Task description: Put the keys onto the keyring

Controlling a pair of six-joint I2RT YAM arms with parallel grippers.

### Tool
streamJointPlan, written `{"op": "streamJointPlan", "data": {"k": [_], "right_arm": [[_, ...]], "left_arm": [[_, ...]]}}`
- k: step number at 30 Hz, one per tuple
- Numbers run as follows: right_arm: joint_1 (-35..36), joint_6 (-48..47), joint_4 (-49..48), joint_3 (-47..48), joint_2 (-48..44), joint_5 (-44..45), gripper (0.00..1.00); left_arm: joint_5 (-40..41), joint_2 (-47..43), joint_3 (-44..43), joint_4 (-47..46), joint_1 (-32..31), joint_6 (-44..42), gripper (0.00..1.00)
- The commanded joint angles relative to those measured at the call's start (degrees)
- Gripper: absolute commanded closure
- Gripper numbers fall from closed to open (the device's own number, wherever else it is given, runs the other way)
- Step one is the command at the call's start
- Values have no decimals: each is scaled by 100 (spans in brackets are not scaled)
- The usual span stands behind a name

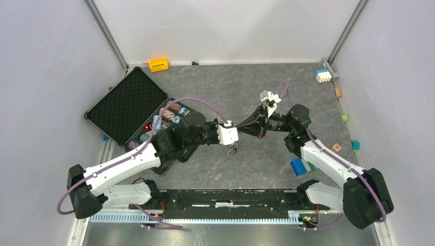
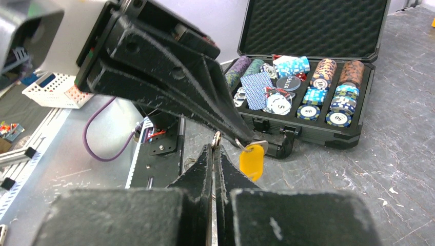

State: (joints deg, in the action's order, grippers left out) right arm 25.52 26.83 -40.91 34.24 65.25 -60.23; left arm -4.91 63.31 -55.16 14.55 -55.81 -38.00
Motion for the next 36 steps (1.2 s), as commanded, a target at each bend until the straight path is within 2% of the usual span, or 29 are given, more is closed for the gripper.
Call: {"op": "streamJointPlan", "data": {"k": [1, 7, 36], "right_arm": [[32, 388, -678, -13, 73, 230, 100], [32, 393, -700, -40, 154, 290, 100], [-10, 360, -614, -44, 314, 373, 100]], "left_arm": [[471, -95, 119, -691, -208, -226, 98], [750, -81, 141, -760, -383, -237, 98], [901, -170, 242, -837, -537, -390, 98]]}}
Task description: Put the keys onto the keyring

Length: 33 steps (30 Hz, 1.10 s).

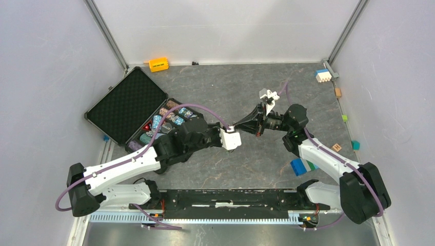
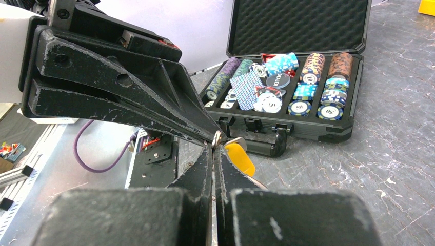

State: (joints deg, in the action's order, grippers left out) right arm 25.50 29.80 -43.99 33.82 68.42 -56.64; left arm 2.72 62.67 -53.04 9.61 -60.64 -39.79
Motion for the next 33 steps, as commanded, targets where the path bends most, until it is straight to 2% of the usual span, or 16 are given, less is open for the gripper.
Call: {"op": "streamJointPlan", "data": {"k": [1, 33], "right_arm": [[-2, 92, -340, -15, -4, 4, 100], [-1, 236, -542, -78, 108, -49, 100]], "left_arm": [[178, -106, 48, -376, -58, -230, 98], [319, -36, 13, -469, -167, -315, 98]]}}
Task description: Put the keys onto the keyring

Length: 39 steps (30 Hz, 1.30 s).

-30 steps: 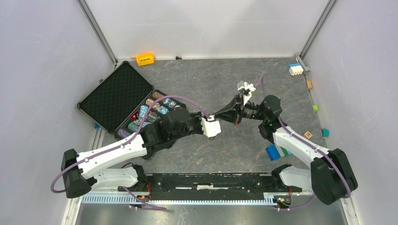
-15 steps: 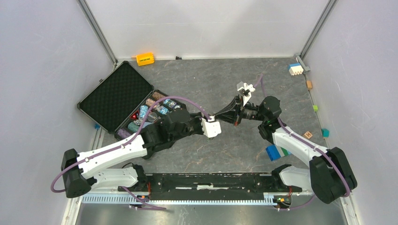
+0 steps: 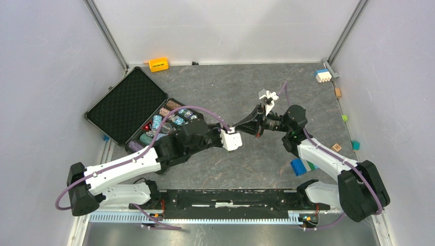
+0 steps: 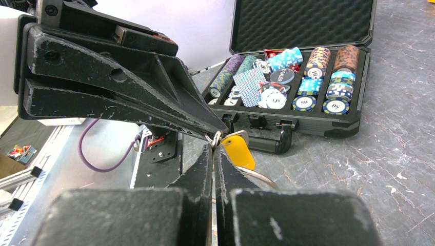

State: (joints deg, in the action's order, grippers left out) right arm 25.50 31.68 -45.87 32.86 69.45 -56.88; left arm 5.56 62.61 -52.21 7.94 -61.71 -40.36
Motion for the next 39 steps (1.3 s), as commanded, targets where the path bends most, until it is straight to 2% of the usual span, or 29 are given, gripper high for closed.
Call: {"op": "streamJointPlan", "data": {"k": [1, 39], "right_arm": [[-6, 48, -359, 18, -6, -25, 100], [26, 128, -446, -52, 95, -5, 100]], "left_arm": [[37, -28, -68, -303, -64, -269, 98], [164, 162, -200, -260, -236, -412, 98]]}}
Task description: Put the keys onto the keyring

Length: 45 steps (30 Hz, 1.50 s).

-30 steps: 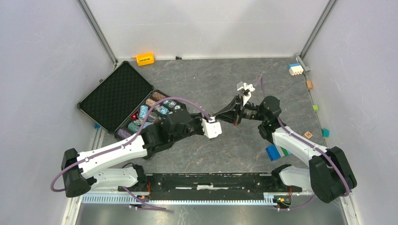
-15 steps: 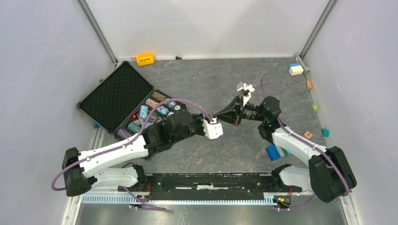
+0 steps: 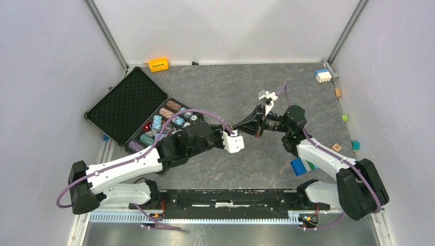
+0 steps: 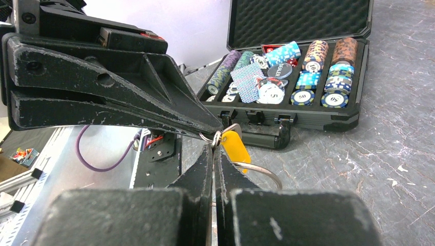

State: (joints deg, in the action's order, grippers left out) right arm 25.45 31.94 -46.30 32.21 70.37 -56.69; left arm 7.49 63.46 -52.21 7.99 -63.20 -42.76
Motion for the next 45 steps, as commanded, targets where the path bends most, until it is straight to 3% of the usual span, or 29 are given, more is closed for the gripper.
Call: {"op": "streamJointPlan", "data": {"k": [1, 16, 45], "right_arm": [[43, 107, -425, 7, 5, -33, 100], [72, 158, -641, -57, 78, -141, 100], [78, -119, -180, 23, 108, 68, 100]], "left_arm": [[-21, 84, -202, -263, -89, -171, 98], [49, 1, -158, -357, -94, -172, 98], [-103, -53, -106, -298, -88, -165, 98]]}}
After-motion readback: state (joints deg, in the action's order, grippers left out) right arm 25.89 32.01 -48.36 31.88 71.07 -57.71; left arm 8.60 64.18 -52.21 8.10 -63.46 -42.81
